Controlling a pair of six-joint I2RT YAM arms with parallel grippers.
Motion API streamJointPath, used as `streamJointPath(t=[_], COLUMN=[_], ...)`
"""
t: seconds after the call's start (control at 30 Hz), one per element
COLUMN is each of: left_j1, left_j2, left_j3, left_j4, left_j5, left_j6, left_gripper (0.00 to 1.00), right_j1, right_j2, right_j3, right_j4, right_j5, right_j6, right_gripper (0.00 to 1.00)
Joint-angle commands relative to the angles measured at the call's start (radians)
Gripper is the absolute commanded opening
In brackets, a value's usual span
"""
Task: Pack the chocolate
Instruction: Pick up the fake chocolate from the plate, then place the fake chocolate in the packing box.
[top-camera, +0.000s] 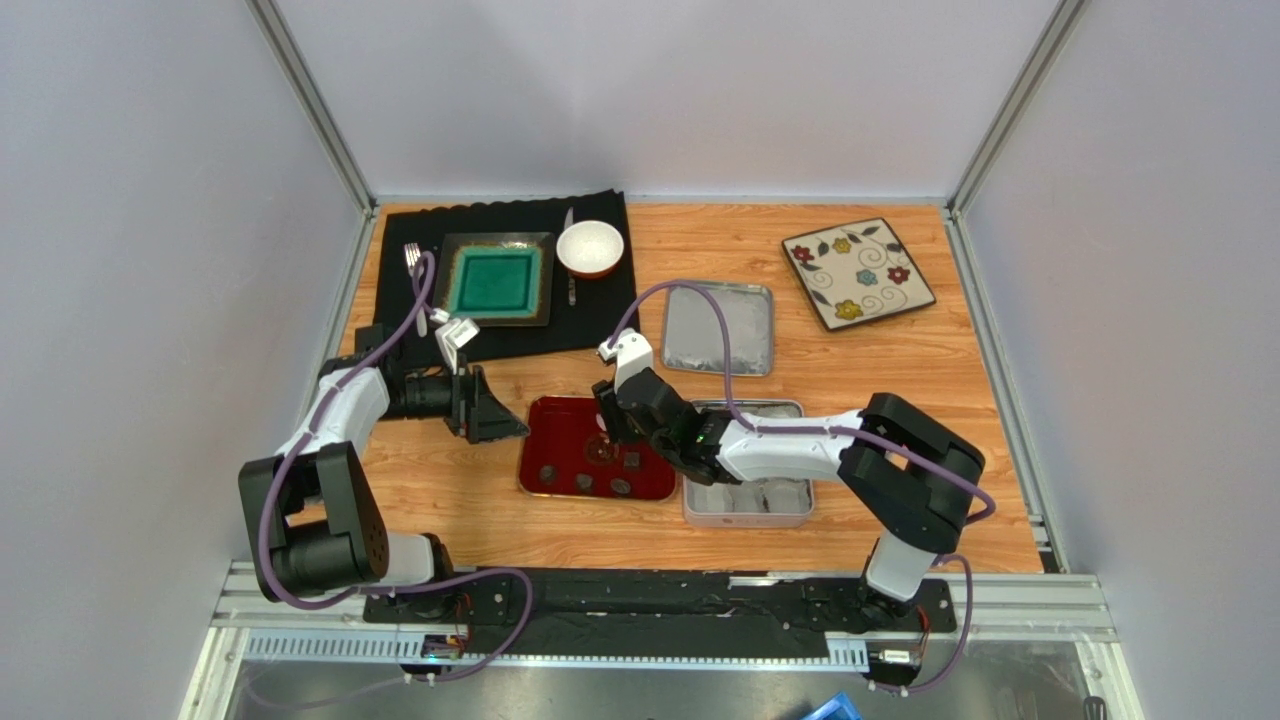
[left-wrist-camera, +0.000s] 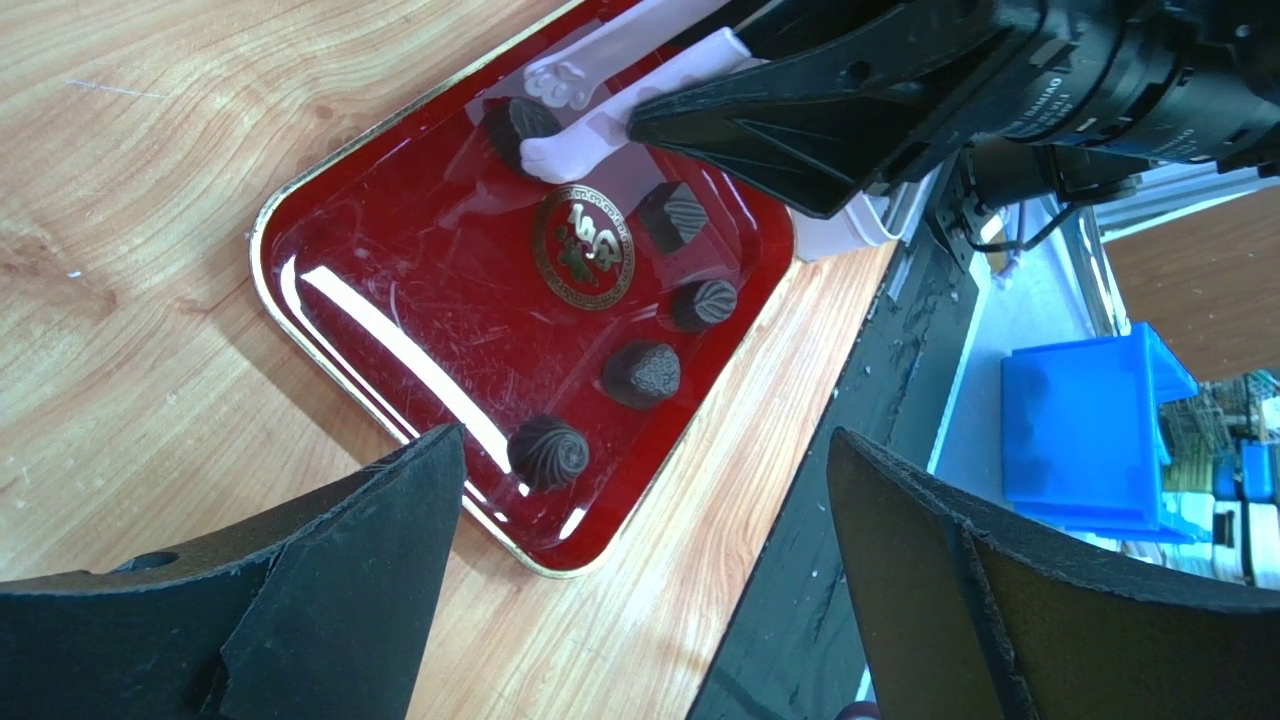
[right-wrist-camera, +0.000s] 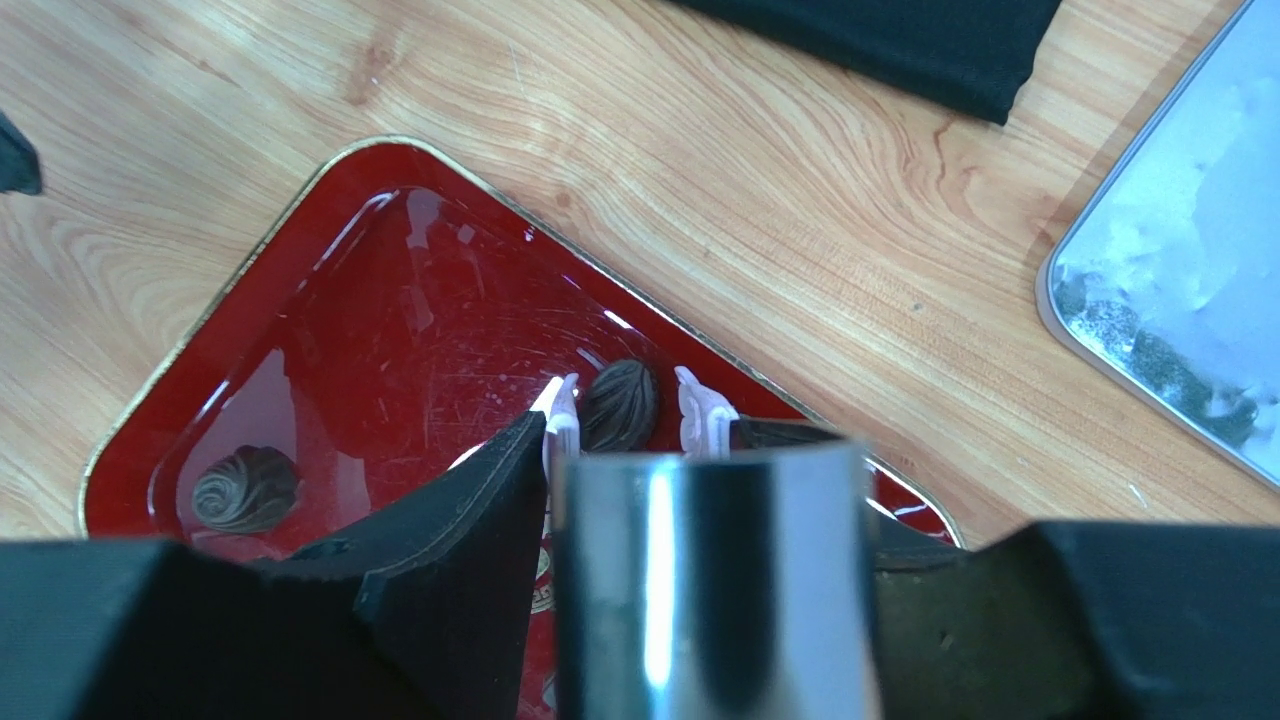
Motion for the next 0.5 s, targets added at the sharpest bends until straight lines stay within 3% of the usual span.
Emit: streamJointPath(t=[0.0,0.23,0.47], left_j1=[0.009,0.011,0.015], left_j2=[-0.007,-0.004,-0.004], left_j3=[0.039,0.034,0.027], left_j4=[-0.016,-0.02,-0.034], left_j5=[0.04,0.039,0.031], left_j6=[0.042,0.05,0.07], left_gripper=[0.98,0.98,0.98], right_j1=[-0.005,-0.004,-0.004], right_j2=[0.018,0.034,0.005], right_j3=[0.035,0.046,0.04], right_j4=[0.068,0.079,0.064], right_j5=[-0.003,-0.028,-0.016], right_j6=[0.006,0.017,0.008], right_gripper=[0.47,0.43,0.29])
